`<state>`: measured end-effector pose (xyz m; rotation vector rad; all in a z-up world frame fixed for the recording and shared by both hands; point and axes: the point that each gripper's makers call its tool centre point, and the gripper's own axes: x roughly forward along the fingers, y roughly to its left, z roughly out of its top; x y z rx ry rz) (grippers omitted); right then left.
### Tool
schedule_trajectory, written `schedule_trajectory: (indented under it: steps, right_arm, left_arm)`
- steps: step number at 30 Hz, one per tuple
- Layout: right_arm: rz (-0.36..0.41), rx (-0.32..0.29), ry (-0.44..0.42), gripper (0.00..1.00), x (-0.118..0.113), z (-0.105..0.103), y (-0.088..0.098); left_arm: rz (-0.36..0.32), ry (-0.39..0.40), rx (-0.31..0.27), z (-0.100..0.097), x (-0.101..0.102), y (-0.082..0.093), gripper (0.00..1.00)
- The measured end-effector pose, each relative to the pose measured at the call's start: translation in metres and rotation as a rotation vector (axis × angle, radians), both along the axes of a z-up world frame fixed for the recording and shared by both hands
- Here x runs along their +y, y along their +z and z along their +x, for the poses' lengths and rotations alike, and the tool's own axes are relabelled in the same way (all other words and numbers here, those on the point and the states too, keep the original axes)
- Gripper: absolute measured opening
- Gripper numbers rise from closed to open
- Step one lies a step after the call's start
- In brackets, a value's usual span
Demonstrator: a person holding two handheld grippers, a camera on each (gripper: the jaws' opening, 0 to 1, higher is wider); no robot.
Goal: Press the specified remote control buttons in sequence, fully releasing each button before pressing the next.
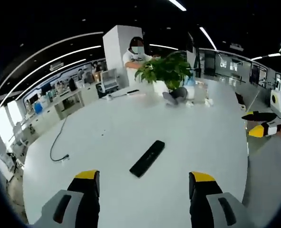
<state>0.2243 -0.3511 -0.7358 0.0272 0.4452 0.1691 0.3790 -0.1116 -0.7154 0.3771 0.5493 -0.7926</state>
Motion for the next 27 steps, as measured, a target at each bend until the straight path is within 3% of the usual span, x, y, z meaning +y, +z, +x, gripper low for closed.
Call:
schedule_trajectory:
  steps: [10,16,23,27]
  right_arm:
    - [0.001,0.009,-0.009,0.54,-0.002,0.000,-0.002]
    - [0.003,0.010,-0.022,0.54,-0.004,0.001,-0.002]
    - [-0.001,0.017,-0.024,0.54,-0.005,0.001,-0.003]
    - [-0.001,0.022,-0.023,0.54,-0.005,0.001,-0.004]
  left_arm:
    - [0.163,-0.179,0.040,0.019,-0.019,-0.021,0.77]
    - [0.322,-0.268,0.063,0.030,-0.020,-0.046,0.71]
    - [0.358,-0.338,0.111,0.037,-0.033,-0.067,0.71]
    - [0.384,-0.362,0.139,0.045,-0.036,-0.081,0.66]
